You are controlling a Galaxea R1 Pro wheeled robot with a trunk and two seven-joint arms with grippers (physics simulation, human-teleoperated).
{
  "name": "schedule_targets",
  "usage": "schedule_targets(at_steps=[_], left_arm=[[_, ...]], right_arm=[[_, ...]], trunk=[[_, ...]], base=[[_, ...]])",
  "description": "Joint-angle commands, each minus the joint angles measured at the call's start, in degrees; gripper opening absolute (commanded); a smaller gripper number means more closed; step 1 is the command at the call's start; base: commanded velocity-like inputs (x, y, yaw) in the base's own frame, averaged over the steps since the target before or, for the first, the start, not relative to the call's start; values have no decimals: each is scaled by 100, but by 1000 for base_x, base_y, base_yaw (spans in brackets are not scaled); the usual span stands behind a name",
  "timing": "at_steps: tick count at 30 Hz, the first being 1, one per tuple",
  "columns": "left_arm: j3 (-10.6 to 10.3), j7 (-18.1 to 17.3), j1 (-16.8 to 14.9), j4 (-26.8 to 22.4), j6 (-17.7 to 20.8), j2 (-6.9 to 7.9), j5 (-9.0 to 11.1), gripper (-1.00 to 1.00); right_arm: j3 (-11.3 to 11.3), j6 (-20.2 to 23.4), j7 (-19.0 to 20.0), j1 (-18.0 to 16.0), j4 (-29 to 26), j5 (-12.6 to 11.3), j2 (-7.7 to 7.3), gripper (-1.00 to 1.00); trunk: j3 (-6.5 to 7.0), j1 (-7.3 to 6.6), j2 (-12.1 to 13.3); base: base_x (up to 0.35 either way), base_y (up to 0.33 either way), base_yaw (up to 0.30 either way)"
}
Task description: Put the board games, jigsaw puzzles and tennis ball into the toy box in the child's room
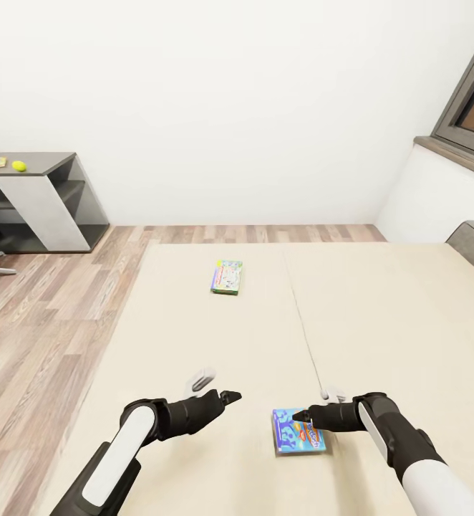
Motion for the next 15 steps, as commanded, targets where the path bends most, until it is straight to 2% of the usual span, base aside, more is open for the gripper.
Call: schedule_targets(at_steps=[1, 15], left_arm=[[-9, 58, -4, -6, -2, 5, 59, 100], [-11, 58, -4, -6, -2, 4, 60, 100]], right_arm=[[-12, 43, 8, -2, -5, -17, 1, 100], [-18, 52, 4, -1, -6, -17, -5, 100]], trunk=[[-4, 0, -2], [-4, 0, -2]], base=[[0, 0, 0], [0, 0, 0]])
